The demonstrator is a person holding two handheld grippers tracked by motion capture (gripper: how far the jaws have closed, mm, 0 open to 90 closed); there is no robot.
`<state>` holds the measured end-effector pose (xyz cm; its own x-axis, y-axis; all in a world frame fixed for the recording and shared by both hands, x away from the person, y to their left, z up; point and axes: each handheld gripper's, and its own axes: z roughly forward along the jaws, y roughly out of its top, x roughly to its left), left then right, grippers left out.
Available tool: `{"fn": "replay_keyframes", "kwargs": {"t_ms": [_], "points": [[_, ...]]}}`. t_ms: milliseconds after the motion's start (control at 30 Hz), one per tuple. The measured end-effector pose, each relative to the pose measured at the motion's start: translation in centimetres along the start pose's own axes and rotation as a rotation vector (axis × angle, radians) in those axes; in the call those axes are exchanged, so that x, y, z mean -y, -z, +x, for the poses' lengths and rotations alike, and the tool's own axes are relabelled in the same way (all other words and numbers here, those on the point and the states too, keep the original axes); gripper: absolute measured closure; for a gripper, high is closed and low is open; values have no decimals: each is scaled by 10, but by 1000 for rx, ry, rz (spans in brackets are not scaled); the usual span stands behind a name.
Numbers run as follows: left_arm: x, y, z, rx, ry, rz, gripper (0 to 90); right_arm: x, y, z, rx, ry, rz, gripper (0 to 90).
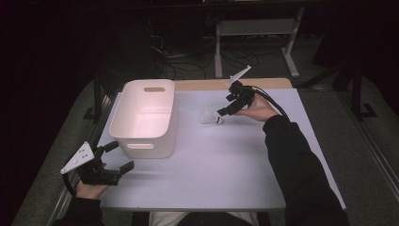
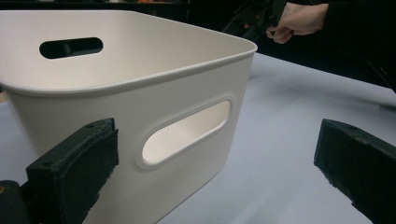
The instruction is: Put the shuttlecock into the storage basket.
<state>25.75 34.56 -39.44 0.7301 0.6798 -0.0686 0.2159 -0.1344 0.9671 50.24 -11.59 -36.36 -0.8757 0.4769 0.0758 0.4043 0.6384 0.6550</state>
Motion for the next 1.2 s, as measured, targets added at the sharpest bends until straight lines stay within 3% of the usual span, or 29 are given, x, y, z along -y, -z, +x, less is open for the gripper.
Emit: {"fn": "replay_keyframes", "kwargs": {"t_ms": [100,367,600,900,1200], "points": [[0,0,0,-1,4,-1,0,-10,-1,-3,-11,22,13,142],[0,0,0,0,6,-1,0,-12,-9,-7,-18,33,31,107],[0,0,0,-1,5,0,0,-5,-29,-13,-34,17,88,5],[1,1,0,-1,4,0,0,4,-51,-17,-49,25,144,0],[1,2,0,-2,3,0,0,12,-63,-20,-67,23,191,0]]}}
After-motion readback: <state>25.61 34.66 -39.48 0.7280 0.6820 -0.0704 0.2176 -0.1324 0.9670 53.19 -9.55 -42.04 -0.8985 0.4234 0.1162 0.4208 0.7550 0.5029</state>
